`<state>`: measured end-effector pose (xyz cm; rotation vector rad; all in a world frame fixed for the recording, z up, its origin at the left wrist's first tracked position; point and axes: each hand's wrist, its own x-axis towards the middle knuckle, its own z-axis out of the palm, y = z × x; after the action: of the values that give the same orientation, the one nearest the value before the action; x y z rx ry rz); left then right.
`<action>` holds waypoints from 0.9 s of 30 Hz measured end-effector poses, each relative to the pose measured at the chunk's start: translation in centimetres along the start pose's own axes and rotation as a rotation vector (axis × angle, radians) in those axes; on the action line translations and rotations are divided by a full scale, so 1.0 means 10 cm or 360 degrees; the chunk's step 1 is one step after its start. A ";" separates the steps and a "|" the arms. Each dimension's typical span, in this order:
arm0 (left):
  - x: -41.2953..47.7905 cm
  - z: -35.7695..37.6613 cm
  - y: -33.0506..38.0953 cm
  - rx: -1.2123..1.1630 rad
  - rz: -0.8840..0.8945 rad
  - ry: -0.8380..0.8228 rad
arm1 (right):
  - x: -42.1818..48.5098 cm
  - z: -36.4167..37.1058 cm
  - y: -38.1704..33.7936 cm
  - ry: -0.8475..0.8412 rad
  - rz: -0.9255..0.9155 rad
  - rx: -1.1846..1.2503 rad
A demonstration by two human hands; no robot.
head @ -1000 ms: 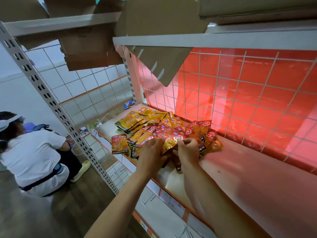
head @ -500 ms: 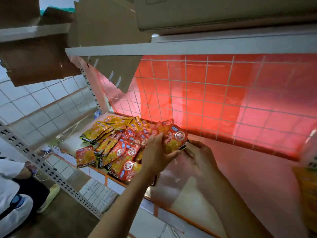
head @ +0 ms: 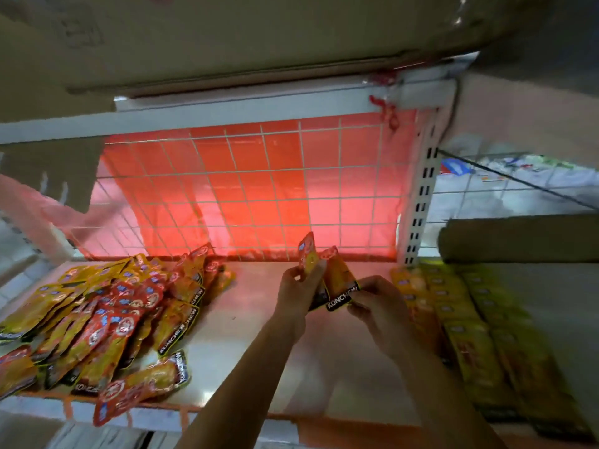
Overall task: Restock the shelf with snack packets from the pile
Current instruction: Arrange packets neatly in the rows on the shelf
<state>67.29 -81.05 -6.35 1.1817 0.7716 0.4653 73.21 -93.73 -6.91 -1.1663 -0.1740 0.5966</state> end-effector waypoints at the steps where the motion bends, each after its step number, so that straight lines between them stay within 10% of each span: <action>1: -0.04 0.13 -0.02 -0.0013 0.0015 -0.0035 | -0.03 -0.11 -0.05 0.0007 -0.0021 -0.0045; 8: -0.34 1.03 -0.25 0.0323 0.0280 -0.0190 | -0.17 -0.91 -0.50 -0.0249 0.0000 -0.0298; 27: -1.13 3.50 -1.04 0.0749 0.0605 0.0040 | -0.37 -3.33 -1.60 0.0271 -0.0128 -0.0478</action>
<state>85.20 -114.83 -6.78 1.7811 0.6975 0.6321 89.97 -126.82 -5.16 -1.4872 -0.1681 0.4057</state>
